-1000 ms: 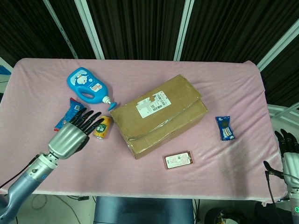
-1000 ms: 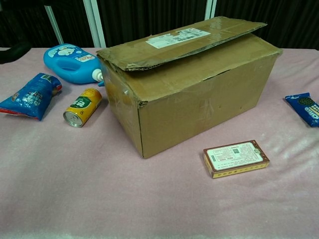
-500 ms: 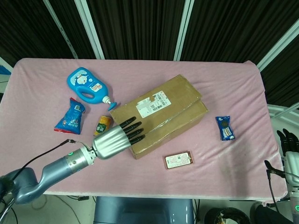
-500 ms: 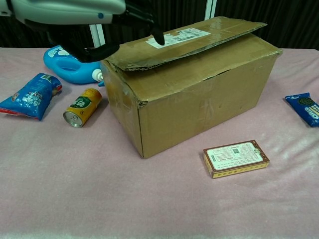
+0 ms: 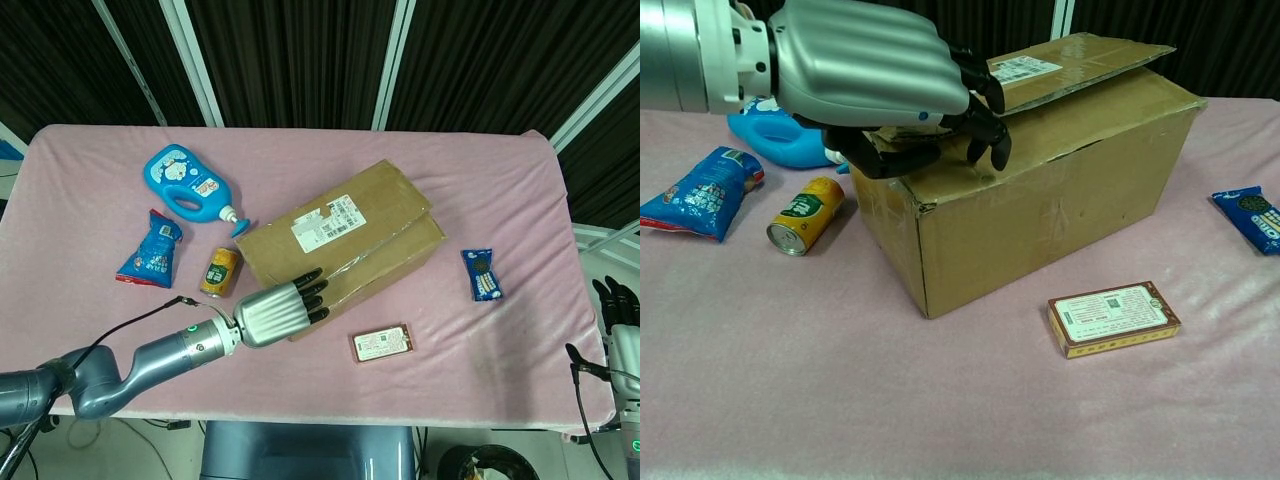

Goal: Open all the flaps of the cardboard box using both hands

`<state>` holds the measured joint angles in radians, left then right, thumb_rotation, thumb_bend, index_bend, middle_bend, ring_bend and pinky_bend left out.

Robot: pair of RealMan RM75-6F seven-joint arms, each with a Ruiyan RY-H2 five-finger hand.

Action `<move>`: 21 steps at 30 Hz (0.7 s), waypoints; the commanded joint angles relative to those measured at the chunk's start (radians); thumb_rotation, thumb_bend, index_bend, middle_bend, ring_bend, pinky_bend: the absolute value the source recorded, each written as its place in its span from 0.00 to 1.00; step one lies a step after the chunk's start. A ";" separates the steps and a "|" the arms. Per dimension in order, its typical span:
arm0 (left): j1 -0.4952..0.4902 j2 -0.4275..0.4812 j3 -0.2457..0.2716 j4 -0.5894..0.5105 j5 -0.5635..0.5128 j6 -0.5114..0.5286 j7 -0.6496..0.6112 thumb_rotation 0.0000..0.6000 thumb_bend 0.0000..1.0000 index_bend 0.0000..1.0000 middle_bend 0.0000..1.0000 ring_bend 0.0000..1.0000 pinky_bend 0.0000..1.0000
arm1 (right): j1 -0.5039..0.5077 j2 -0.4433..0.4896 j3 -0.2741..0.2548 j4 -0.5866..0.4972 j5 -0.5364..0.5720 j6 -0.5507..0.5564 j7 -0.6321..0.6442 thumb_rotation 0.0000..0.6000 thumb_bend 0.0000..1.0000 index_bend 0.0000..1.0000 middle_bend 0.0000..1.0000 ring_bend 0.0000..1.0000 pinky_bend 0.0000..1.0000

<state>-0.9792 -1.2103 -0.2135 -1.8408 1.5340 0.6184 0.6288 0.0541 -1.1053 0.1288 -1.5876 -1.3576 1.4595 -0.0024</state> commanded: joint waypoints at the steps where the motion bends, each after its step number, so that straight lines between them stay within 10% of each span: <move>1: -0.004 -0.006 0.005 0.007 -0.004 0.011 0.011 1.00 0.69 0.26 0.44 0.11 0.11 | 0.000 0.000 0.000 0.000 0.000 -0.001 0.000 1.00 0.29 0.00 0.00 0.00 0.21; 21: 0.007 0.091 -0.025 0.023 0.048 0.174 0.063 1.00 0.70 0.27 0.52 0.11 0.09 | 0.000 -0.001 -0.001 -0.003 0.000 -0.002 -0.001 1.00 0.29 0.00 0.00 0.00 0.21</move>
<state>-0.9762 -1.1286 -0.2339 -1.8225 1.5813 0.7847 0.6863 0.0543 -1.1060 0.1274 -1.5908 -1.3574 1.4575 -0.0033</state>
